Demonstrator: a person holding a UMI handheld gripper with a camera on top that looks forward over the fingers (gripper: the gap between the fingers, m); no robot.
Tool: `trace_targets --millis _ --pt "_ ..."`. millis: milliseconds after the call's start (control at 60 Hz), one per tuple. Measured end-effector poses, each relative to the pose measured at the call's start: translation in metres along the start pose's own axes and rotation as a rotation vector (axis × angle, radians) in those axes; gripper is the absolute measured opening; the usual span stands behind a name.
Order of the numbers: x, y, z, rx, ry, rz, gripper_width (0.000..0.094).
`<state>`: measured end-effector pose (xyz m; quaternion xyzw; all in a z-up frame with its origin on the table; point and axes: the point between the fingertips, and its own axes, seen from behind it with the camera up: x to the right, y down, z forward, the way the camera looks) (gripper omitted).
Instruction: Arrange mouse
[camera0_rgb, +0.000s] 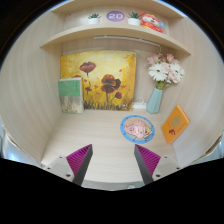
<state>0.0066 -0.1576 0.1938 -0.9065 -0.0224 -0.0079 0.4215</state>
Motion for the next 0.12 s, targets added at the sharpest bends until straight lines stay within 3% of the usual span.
trace_targets --millis 117 --pt "-0.0059 0.0068 -0.0065 -0.001 0.002 -0.005 0.0855"
